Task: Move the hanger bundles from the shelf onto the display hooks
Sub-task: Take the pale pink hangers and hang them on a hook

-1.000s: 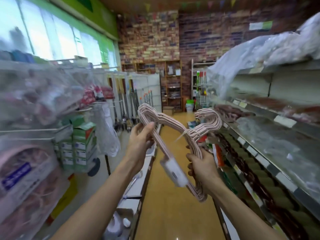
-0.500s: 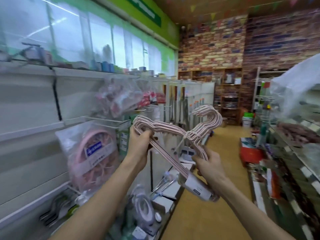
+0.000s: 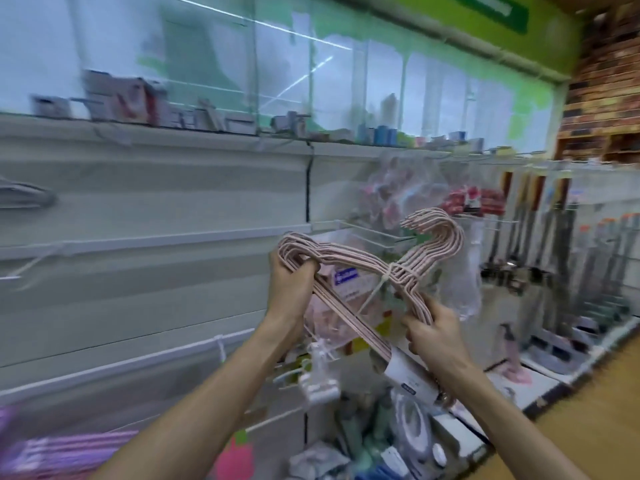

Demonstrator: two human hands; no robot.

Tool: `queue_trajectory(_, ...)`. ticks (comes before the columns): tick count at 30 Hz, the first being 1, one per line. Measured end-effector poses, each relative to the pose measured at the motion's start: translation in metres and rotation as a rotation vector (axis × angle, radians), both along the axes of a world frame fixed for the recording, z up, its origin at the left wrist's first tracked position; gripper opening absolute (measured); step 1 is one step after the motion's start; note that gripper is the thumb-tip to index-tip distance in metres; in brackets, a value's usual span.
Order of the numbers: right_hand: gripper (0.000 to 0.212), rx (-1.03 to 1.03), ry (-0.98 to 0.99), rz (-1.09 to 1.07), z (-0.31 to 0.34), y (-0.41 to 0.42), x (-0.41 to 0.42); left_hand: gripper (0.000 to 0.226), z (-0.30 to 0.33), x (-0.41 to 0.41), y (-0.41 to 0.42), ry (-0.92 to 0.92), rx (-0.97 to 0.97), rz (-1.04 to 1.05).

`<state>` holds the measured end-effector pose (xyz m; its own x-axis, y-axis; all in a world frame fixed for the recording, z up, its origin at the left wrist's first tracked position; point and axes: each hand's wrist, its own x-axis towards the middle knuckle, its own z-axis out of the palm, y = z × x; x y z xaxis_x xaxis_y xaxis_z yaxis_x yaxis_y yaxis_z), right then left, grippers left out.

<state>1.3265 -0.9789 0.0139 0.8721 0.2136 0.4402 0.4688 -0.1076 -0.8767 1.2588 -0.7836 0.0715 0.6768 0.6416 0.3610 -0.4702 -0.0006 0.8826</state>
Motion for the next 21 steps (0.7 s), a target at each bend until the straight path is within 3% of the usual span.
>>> queue_trajectory(3,0.028,-0.034,-0.054,0.073,0.011,0.032,-0.011,0.049,0.006,-0.029,0.029,0.017,0.015,0.093)
queue_trajectory(10,0.032,-0.021,-0.079,0.287,0.029,0.123,-0.054,0.039,0.024,-0.111,0.099,-0.05,0.0,0.272)
queue_trajectory(21,0.039,-0.026,-0.121,0.515,0.06,0.284,-0.197,0.041,0.045,-0.29,0.232,-0.114,-0.009,0.477)
